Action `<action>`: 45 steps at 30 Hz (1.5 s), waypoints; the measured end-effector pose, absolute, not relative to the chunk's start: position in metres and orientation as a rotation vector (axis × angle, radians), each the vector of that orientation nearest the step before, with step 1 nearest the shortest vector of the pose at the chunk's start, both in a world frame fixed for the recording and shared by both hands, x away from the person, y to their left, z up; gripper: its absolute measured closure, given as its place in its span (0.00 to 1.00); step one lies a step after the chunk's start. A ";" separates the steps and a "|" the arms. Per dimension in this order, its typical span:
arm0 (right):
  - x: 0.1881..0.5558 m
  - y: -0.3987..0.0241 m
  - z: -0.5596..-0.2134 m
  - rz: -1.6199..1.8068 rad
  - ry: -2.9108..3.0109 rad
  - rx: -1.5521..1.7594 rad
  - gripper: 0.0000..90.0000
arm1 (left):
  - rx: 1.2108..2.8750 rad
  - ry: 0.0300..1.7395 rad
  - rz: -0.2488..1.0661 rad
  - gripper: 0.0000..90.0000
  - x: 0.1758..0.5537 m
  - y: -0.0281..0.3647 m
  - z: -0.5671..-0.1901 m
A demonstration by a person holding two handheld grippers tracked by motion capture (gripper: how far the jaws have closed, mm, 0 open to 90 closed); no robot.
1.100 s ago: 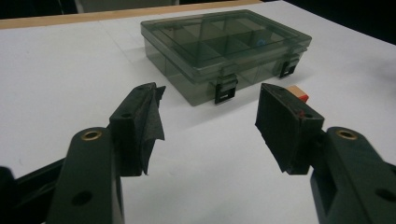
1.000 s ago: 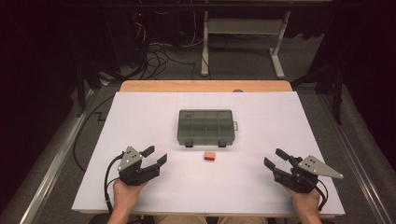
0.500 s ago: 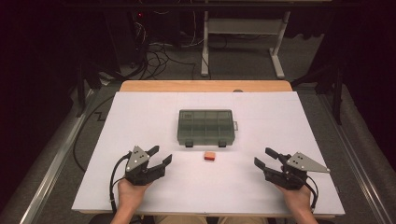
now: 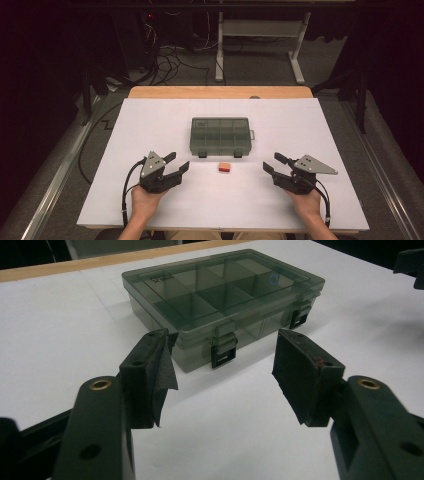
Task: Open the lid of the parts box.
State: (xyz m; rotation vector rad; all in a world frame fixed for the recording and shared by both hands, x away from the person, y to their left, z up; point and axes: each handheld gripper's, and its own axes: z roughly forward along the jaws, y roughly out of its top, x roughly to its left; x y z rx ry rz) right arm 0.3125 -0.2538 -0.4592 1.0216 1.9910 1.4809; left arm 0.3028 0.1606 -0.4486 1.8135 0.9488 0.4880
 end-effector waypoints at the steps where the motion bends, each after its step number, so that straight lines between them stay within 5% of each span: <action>1: 0.314 -0.253 -0.459 1.478 1.989 1.027 0.46 | 1.815 0.949 0.485 0.45 0.304 0.160 -0.449; 32: 0.354 -0.219 -0.462 1.338 2.089 1.102 0.55 | 1.879 1.040 0.420 0.51 0.346 0.141 -0.449; 45: 0.375 -0.214 -0.449 1.137 2.263 1.124 0.86 | 2.022 1.097 0.331 0.64 0.365 0.139 -0.439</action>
